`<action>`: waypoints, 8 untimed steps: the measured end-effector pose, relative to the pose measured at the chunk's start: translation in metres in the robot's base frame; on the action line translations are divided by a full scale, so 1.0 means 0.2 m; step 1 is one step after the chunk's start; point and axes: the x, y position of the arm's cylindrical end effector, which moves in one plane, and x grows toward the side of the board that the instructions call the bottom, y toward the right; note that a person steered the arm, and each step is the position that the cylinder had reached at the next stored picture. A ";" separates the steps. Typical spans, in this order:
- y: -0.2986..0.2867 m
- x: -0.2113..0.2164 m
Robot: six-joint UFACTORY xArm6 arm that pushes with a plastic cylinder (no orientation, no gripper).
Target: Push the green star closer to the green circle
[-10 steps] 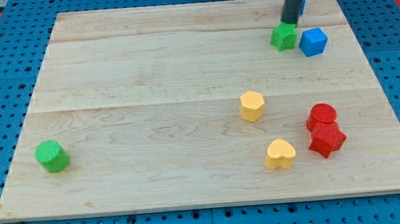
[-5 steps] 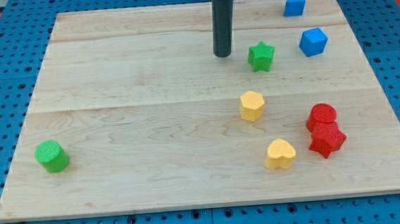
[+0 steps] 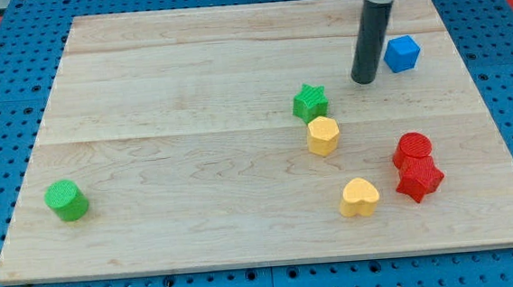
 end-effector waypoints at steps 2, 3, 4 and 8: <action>-1.15 0.20; -1.09 0.07; -0.78 0.01; -1.40 0.51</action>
